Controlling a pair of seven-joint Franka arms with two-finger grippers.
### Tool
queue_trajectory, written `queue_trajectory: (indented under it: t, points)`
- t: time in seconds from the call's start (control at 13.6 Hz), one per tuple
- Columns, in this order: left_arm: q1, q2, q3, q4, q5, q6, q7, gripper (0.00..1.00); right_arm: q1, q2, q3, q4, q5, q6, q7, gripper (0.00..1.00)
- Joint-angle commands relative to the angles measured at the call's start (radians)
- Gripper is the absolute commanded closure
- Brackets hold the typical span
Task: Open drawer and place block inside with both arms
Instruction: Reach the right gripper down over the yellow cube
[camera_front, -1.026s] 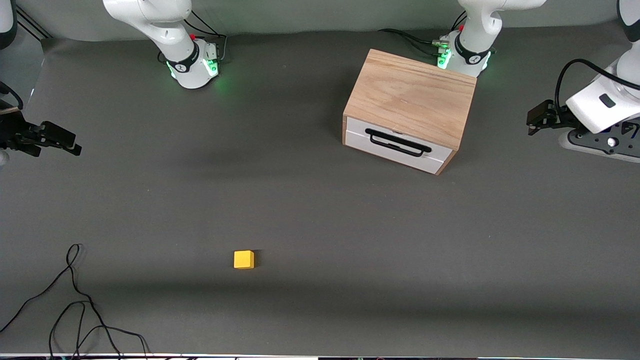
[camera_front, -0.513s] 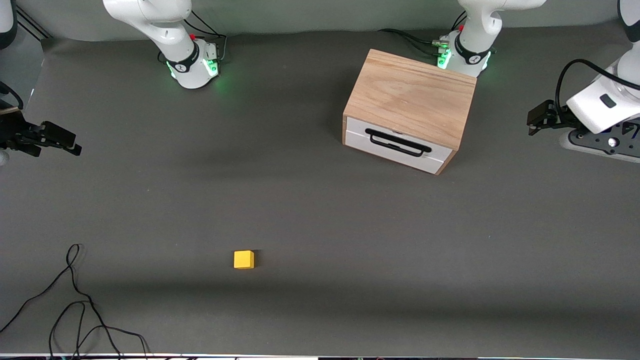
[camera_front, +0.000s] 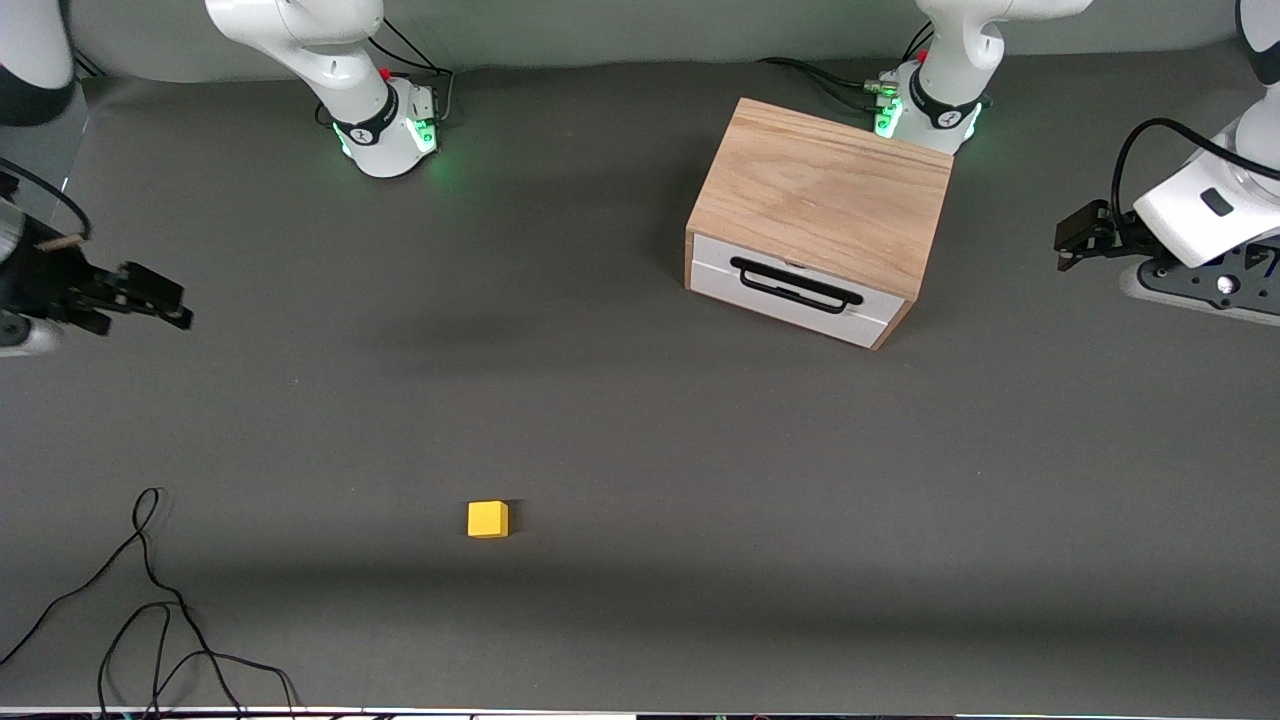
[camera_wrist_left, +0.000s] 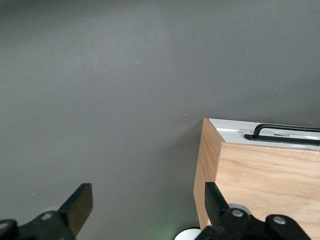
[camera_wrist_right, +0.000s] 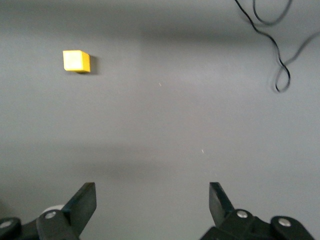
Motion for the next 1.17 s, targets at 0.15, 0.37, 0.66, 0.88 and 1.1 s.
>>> queue_trajectory:
  t: [0.15,0.37,0.66,0.88,1.1]
  points:
    - [-0.001,-0.002,0.003,0.004,0.0,-0.011,0.011,0.0,0.13,0.243,0.005,0.301,0.002,-0.018,0.118,0.0]
    - [-0.001,-0.002,0.003,0.004,0.0,-0.011,0.011,0.0,0.236,0.323,0.005,0.361,0.014,-0.007,0.27,0.0]
    - [-0.001,-0.002,0.005,0.004,0.0,-0.011,0.011,0.0,0.309,0.382,0.005,0.376,0.013,-0.002,0.343,0.0]
    - [-0.001,-0.002,0.003,0.004,0.0,-0.011,0.011,0.0,0.313,0.42,0.005,0.358,0.007,0.068,0.341,0.0]
    - [-0.001,-0.001,0.005,0.004,-0.002,-0.011,0.009,0.0,0.313,0.449,0.005,0.283,0.007,0.16,0.34,0.0]
